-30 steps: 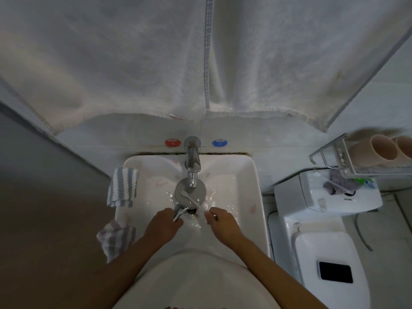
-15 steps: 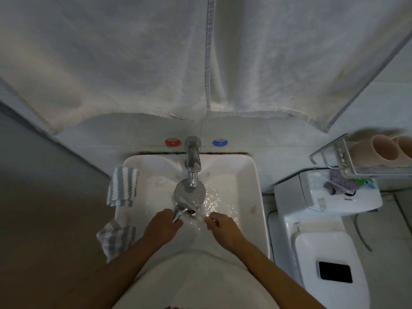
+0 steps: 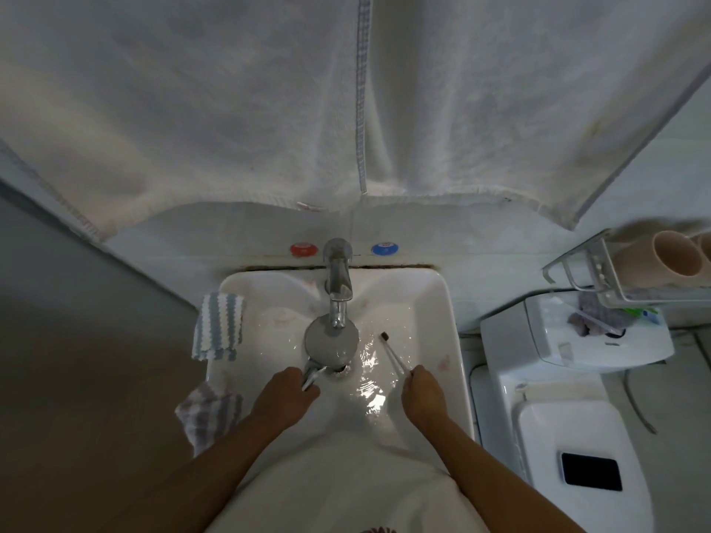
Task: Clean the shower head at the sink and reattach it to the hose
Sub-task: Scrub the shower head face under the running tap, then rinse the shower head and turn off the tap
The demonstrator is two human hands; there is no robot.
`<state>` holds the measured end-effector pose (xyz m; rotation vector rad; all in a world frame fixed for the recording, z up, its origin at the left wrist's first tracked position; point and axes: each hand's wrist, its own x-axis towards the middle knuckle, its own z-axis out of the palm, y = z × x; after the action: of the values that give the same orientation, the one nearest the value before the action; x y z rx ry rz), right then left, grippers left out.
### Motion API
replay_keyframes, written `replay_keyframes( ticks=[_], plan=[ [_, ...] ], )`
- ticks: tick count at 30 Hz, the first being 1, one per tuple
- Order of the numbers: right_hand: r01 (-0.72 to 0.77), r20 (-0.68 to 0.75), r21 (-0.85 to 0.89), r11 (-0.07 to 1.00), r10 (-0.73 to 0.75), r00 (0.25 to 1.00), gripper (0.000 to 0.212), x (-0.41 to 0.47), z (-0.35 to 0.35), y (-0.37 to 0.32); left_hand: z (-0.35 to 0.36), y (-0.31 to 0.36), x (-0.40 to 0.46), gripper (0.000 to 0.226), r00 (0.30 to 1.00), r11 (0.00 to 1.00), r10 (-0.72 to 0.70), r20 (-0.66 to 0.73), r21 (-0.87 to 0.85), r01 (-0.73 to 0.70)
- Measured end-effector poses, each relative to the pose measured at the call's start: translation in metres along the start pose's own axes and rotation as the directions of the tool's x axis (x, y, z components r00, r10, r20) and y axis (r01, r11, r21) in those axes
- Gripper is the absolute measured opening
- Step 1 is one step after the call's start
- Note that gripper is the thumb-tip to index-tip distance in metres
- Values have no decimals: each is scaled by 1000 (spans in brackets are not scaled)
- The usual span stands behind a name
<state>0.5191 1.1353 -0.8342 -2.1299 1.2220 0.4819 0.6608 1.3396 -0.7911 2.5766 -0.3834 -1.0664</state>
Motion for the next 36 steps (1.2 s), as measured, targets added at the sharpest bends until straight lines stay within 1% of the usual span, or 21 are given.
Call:
replay_keyframes(
  ticks=[3,5,8,10,12,13,14,15,16,17,18,19,20,21,23,24,27,29,30,34,36],
  plan=[
    [0,70,-156,988,11,997,21,-3,-1,6,-1,1,-2,31,1000,1000,6,-11,19,-5],
    [19,70,-277,961,0,998,23,-4,-2,7,-1,1,-3,36,1000,1000,10,-6,14,-10],
    [38,49,-442,896,-18,999,27,-4,-5,5,-2,2,-4,36,1000,1000,9,7,-5,-9],
    [52,49,-513,857,-32,998,34,-3,-6,6,-2,3,-4,37,1000,1000,7,5,2,-7],
    [49,12,-503,863,-50,999,33,-3,-8,4,-2,2,-4,38,1000,1000,7,6,-13,-6],
    [55,-18,-432,900,-69,997,29,-3,-10,2,-2,2,-5,37,1000,1000,7,11,-29,-6],
    [68,-67,-314,947,-93,993,23,-3,-13,-5,-2,3,-5,37,1000,999,8,13,-37,-8],
    [96,-119,-153,984,-115,986,18,-3,-18,-15,-2,3,-5,36,1000,999,9,13,-35,-9],
    [128,-159,25,991,-123,980,20,-5,-27,-29,-2,4,-5,34,1000,1000,10,14,-30,-10],
    [163,-193,196,967,-125,973,25,-8,-39,-45,-3,5,-6,31,1000,1000,10,18,-26,-10],
    [199,-215,350,915,-129,968,30,-13,-53,-65,-3,6,-6,29,1000,1000,11,23,-22,-11],
    [234,-208,473,849,-151,966,35,-18,-67,-84,-4,7,-6,28,1000,1000,13,27,-18,-13],
    [258,-184,552,793,-186,965,39,-24,-82,-104,-4,8,-6,28,1000,1000,17,26,-18,-16],
    [284,-169,583,761,-229,959,44,-30,-94,-122,-4,8,-6,28,1000,1000,21,21,-17,-20],
    [313,-130,571,759,-293,947,52,-39,-110,-150,-5,7,-6,31,999,999,35,12,5,-35],
    [300,-92,578,759,-304,948,54,-41,-111,-158,-5,7,-6,31,999,999,44,12,19,-44],
    [204,48,667,716,-315,948,60,-46,-108,-173,-6,5,-5,30,999,998,51,16,22,-51],
    [139,106,725,675,-308,946,63,-48,-103,-180,-5,3,-6,35,999,999,49,10,2,-49],
    [110,127,748,654,-304,944,62,-49,-101,-184,-4,3,-6,35,999,999,44,10,-10,-44],
    [25,178,819,573,-296,939,47,-50,-99,-196,-4,1,-6,31,999,999,39,22,-7,-39],
    [-24,190,846,532,-258,947,39,-50,-102,-202,-4,2,-5,31,999,999,39,21,-9,-39]
  ],
)
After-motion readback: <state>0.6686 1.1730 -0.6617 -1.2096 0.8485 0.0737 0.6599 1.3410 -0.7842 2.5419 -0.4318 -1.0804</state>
